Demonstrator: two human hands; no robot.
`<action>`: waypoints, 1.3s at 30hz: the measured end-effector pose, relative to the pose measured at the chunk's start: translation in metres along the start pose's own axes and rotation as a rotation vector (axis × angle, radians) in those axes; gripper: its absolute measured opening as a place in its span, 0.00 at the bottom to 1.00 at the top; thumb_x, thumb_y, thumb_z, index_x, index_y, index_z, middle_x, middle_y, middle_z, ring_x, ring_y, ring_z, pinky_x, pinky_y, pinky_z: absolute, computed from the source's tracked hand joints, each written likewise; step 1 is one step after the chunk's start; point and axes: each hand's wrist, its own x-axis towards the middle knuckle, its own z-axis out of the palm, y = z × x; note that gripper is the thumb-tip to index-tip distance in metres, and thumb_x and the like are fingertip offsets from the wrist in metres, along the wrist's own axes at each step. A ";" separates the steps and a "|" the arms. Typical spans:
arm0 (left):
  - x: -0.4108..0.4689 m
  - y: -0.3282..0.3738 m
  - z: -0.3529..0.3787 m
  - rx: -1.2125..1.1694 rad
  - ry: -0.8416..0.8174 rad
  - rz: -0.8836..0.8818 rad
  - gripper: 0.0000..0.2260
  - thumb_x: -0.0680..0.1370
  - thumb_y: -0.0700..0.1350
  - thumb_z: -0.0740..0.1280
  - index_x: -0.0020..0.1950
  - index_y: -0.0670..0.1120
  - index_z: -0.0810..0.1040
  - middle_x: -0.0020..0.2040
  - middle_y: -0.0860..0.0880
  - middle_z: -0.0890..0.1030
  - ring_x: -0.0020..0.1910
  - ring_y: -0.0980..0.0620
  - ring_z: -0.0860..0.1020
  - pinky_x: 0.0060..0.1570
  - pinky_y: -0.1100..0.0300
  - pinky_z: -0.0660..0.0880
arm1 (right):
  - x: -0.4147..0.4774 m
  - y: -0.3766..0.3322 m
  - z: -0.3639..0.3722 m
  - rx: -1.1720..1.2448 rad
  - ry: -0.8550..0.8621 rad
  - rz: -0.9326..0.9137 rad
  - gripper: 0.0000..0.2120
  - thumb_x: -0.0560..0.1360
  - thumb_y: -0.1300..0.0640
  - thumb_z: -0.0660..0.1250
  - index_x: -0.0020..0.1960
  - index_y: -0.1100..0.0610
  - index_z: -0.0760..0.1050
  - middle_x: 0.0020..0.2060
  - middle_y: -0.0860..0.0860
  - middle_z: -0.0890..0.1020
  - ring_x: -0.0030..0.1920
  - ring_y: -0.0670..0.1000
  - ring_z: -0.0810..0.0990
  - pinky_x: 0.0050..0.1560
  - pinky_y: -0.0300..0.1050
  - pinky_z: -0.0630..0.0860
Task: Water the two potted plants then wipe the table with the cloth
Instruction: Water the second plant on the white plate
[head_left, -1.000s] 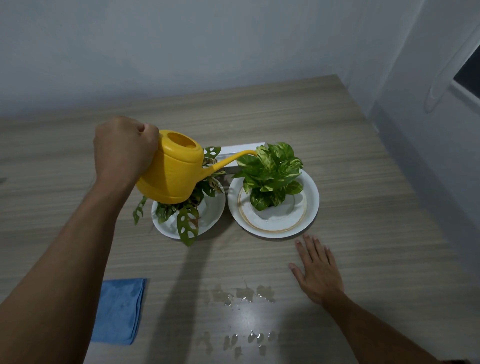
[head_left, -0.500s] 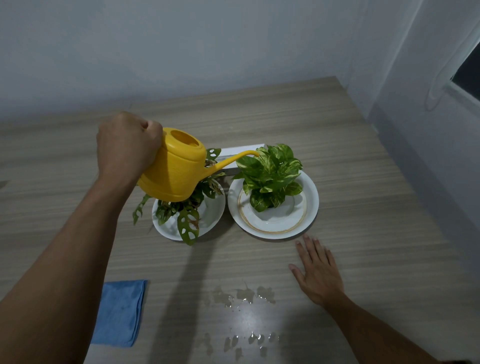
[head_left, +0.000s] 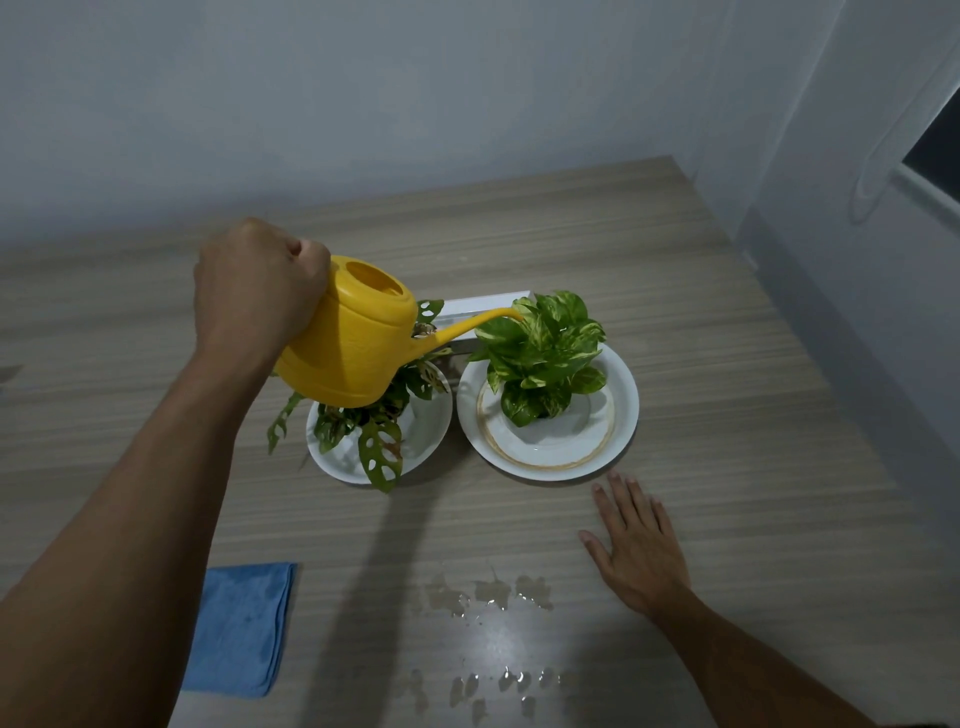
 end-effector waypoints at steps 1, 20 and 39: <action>0.000 0.001 0.000 -0.006 -0.001 -0.001 0.21 0.77 0.42 0.63 0.26 0.41 0.63 0.24 0.43 0.61 0.24 0.45 0.58 0.28 0.57 0.56 | 0.000 0.000 0.000 0.004 -0.002 0.000 0.33 0.79 0.34 0.46 0.77 0.52 0.59 0.77 0.54 0.59 0.77 0.54 0.54 0.73 0.56 0.50; 0.009 0.010 -0.002 0.008 0.002 -0.026 0.21 0.78 0.43 0.63 0.26 0.41 0.63 0.24 0.43 0.61 0.24 0.46 0.59 0.28 0.56 0.57 | 0.001 0.001 0.001 0.004 -0.005 0.004 0.34 0.78 0.34 0.46 0.78 0.51 0.57 0.78 0.53 0.57 0.77 0.54 0.54 0.74 0.55 0.49; 0.017 0.029 -0.009 0.027 -0.004 0.010 0.18 0.78 0.44 0.63 0.30 0.36 0.71 0.24 0.41 0.64 0.24 0.44 0.62 0.26 0.57 0.60 | -0.001 0.000 -0.001 0.011 -0.021 0.006 0.33 0.78 0.35 0.47 0.77 0.51 0.58 0.77 0.53 0.58 0.77 0.54 0.54 0.73 0.54 0.49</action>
